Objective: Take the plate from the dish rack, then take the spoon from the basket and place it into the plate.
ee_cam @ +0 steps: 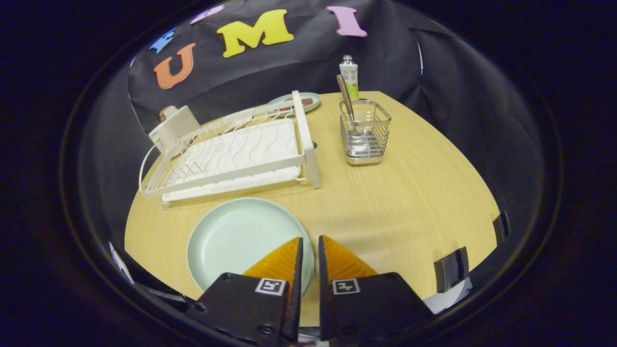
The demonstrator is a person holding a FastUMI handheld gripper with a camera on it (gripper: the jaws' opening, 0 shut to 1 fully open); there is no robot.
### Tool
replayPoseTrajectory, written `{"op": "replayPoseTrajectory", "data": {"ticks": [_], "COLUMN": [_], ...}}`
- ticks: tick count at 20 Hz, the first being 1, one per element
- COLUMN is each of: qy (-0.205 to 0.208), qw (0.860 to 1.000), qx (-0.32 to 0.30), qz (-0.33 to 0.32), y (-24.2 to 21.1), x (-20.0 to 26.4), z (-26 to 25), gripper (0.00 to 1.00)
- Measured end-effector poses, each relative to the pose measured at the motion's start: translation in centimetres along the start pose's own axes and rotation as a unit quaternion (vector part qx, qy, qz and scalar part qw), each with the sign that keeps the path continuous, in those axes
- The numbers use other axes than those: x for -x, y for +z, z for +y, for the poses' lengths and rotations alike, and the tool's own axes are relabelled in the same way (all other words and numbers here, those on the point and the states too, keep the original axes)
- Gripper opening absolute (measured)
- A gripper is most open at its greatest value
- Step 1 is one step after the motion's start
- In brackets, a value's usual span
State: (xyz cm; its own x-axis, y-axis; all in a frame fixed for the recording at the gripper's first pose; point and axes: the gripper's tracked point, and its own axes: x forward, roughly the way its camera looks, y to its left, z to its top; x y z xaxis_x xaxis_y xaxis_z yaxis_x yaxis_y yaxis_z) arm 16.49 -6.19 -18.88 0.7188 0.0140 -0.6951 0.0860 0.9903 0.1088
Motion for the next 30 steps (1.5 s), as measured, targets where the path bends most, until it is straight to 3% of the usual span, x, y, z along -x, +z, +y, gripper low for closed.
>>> {"op": "replayPoseTrajectory", "data": {"ticks": [1, 2, 7, 9, 12, 20, 24, 29, 30], "qy": [0.007, 0.016, 0.006, 0.018, -0.017, -0.016, -0.028, 0.001, -0.013], "qw": [1.0, 0.998, 0.985, 0.98, 0.975, 0.982, 0.98, 0.987, 0.987], "qx": [0.007, 0.012, 0.045, 0.081, 0.101, 0.089, 0.08, 0.063, 0.056], "qz": [-0.027, -0.065, -0.166, -0.18, -0.196, -0.165, -0.181, -0.151, -0.152], "y": [1.1, 2.6, 7.7, 8.8, 11.1, 16.3, 20.7, 23.6, 24.4], "x": [0.6, 1.3, 2.9, 2.9, 2.0, -4.1, -5.6, -9.0, -9.8], "z": [-0.4, -0.8, -3.8, -3.8, -5.2, -5.3, -6.6, -6.5, -7.1], "gripper": [0.26, 0.42, 0.87, 0.91, 0.97, 0.97, 0.97, 0.97, 0.96]}}
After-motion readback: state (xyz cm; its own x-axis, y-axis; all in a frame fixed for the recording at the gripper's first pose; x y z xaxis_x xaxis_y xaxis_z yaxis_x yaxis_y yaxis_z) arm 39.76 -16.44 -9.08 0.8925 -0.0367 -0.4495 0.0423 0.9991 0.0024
